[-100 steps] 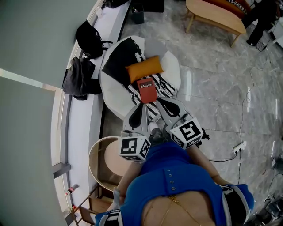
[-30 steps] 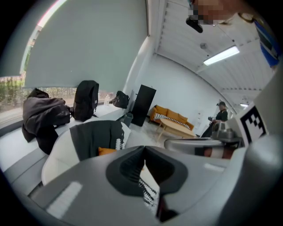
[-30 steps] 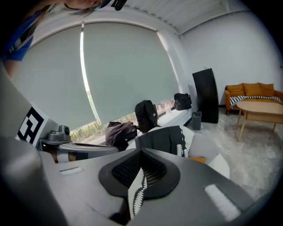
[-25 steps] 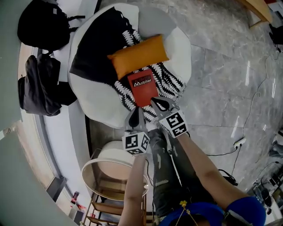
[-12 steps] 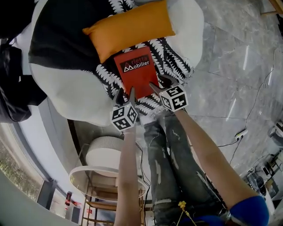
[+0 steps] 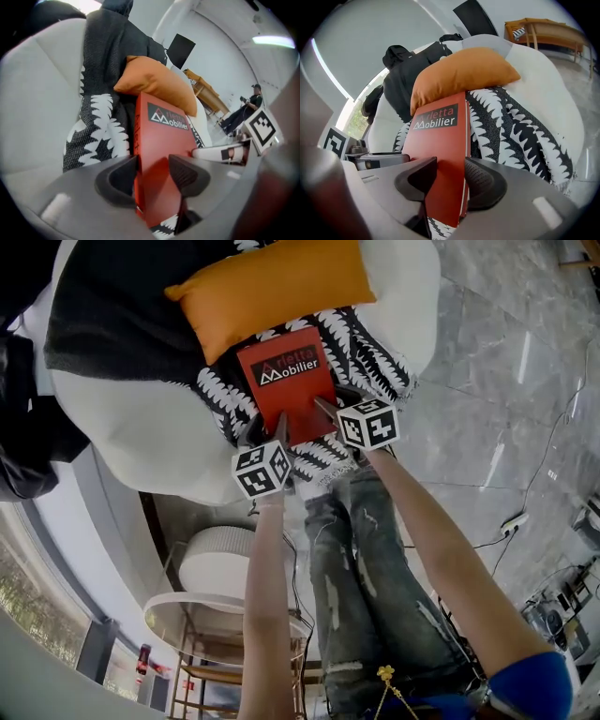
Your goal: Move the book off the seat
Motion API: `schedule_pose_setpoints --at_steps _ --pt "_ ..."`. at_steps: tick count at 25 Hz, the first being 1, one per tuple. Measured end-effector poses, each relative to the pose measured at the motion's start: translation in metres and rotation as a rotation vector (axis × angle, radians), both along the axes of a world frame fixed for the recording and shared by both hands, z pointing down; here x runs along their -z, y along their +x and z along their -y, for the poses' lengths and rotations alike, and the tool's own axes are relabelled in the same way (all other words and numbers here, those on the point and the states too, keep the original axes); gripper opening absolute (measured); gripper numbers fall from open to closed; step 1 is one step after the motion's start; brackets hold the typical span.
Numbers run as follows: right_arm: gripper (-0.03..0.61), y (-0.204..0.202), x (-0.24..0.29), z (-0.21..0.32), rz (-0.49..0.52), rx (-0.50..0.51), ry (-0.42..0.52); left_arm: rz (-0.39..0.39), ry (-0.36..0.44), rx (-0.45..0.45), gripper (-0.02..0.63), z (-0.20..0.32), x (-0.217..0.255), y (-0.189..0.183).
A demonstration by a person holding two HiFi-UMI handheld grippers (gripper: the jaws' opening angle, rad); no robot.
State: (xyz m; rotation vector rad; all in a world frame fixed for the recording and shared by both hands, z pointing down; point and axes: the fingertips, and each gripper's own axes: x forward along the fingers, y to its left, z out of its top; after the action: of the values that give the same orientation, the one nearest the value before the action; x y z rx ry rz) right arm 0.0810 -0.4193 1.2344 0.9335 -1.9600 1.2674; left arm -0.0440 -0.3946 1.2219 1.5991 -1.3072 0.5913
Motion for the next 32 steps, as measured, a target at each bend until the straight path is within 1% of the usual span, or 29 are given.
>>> schedule_pose_setpoints --at_steps 2,5,8,10,12,15,18,22,26,29,32 --pt "0.179 0.0 0.013 0.001 0.0 -0.013 -0.003 0.008 0.007 0.013 0.21 0.001 0.014 0.0" --pt "0.179 0.001 0.046 0.001 0.011 -0.039 -0.007 0.02 0.031 0.006 0.204 0.004 0.051 0.0" --pt "0.184 0.011 0.096 -0.001 0.004 -0.038 0.016 0.023 0.045 0.001 0.202 0.001 0.102 0.01" --pt "0.184 0.018 0.137 -0.006 0.005 -0.036 0.02 0.016 0.048 0.004 0.199 -0.004 0.142 0.017" --pt "0.183 0.023 0.179 -0.003 0.016 -0.034 0.037 0.009 0.069 0.01 0.198 -0.002 0.184 0.022" --pt "0.179 0.029 0.25 0.003 0.023 -0.016 0.09 0.0 0.111 0.026 0.198 0.001 0.253 0.028" --pt "0.179 0.035 0.332 -0.001 0.006 0.013 0.142 -0.012 0.144 0.054 0.198 -0.008 0.33 0.035" --pt "0.179 0.036 0.44 0.014 0.014 0.038 0.257 -0.002 0.257 0.095 0.198 0.002 0.436 0.037" --pt "0.183 0.046 0.541 -0.001 0.02 0.036 0.342 0.009 0.337 0.112 0.195 -0.014 0.537 0.047" --pt "0.183 0.052 0.605 -0.012 0.03 0.032 0.414 0.013 0.405 0.114 0.193 -0.025 0.6 0.052" --pt "0.183 0.056 0.657 -0.024 0.047 0.035 0.479 0.019 0.473 0.12 0.193 -0.039 0.651 0.057"
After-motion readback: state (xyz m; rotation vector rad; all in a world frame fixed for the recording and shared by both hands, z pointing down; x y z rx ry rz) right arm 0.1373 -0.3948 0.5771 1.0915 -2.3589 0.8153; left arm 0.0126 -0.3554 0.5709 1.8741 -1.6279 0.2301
